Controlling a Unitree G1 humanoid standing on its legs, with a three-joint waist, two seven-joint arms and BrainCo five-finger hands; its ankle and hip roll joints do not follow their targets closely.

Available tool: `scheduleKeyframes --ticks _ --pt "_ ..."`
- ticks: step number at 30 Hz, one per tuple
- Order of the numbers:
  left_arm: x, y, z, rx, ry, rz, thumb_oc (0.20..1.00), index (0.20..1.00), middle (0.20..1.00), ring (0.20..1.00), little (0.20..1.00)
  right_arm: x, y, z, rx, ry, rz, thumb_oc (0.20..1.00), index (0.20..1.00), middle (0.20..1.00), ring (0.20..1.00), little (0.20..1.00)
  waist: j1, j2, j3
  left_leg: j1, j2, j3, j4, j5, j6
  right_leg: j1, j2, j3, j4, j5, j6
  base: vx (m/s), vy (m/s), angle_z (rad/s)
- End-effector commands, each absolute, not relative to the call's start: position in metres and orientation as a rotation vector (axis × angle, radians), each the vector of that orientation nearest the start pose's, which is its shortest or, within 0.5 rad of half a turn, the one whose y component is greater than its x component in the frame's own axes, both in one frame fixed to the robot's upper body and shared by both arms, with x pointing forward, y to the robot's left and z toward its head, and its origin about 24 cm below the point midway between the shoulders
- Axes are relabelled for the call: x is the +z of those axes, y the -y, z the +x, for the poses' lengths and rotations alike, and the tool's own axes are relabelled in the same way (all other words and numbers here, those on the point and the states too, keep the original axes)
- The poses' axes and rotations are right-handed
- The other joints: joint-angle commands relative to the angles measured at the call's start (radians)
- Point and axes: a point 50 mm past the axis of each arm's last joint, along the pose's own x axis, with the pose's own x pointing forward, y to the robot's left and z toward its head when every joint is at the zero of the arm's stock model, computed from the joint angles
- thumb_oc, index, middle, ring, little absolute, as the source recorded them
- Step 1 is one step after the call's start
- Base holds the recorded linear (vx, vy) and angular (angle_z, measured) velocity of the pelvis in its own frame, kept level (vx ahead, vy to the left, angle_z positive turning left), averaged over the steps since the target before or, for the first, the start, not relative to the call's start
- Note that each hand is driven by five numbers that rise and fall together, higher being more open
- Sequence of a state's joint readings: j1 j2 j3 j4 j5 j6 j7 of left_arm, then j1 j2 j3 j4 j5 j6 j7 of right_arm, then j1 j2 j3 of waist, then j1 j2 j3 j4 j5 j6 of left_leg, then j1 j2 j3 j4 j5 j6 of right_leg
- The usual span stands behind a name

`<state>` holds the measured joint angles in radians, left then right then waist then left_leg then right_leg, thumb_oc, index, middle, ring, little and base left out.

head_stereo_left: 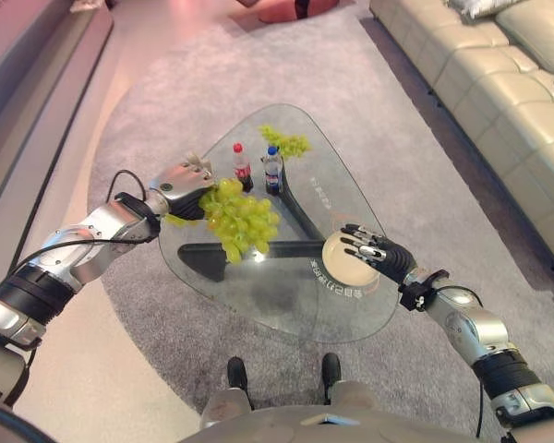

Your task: Pick up fruits into the plate

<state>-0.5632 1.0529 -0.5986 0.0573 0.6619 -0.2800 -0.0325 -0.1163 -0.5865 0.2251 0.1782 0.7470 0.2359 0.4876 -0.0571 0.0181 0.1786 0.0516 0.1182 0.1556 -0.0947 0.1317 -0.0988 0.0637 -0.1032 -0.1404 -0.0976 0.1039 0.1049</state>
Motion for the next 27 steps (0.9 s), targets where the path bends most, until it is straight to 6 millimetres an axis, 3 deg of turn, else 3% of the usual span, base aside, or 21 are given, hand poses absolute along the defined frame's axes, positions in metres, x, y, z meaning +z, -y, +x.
scheduleKeyframes --ticks 1,5,11,27 --pt "0.185 -0.172 0.307 -0.625 0.634 1.827 0.200 0.200 0.200 0.200 0.200 0.042 0.181 0.255 0.782 -0.391 0.291 1.000 1.000 1.000 1.000 1.000 0.023 -0.005 -0.063 0.060 -0.033 -0.009 0.007 -0.168 0.007 0.057 -0.042 -0.101 0.021 -0.116 0.036 0.12 0.014 0.20" --pt "0.193 -0.146 0.299 -0.766 0.741 1.818 0.200 0.200 0.200 0.200 0.200 0.044 0.157 0.251 0.909 -0.467 0.377 1.000 1.000 1.000 1.000 1.000 0.035 -0.003 -0.079 0.081 -0.040 -0.018 0.007 -0.178 0.012 0.084 -0.045 -0.116 0.020 -0.125 0.037 0.08 0.015 0.10" --pt "0.194 -0.125 0.291 -0.882 0.805 1.793 0.200 0.200 0.200 0.200 0.200 0.038 0.132 0.239 0.993 -0.575 0.483 1.000 1.000 1.000 1.000 1.000 0.043 -0.002 -0.095 0.101 -0.047 -0.023 0.007 -0.189 0.018 0.108 -0.046 -0.120 0.017 -0.132 0.039 0.06 0.019 0.11" --pt "0.164 -0.108 0.274 -1.126 0.757 1.786 0.200 0.200 0.200 0.200 0.200 0.034 0.102 0.220 1.087 -0.670 0.546 1.000 1.000 1.000 1.000 1.000 0.040 -0.010 -0.100 0.124 -0.049 -0.020 0.007 -0.205 0.024 0.126 -0.044 -0.109 0.012 -0.136 0.047 0.00 0.000 0.00"
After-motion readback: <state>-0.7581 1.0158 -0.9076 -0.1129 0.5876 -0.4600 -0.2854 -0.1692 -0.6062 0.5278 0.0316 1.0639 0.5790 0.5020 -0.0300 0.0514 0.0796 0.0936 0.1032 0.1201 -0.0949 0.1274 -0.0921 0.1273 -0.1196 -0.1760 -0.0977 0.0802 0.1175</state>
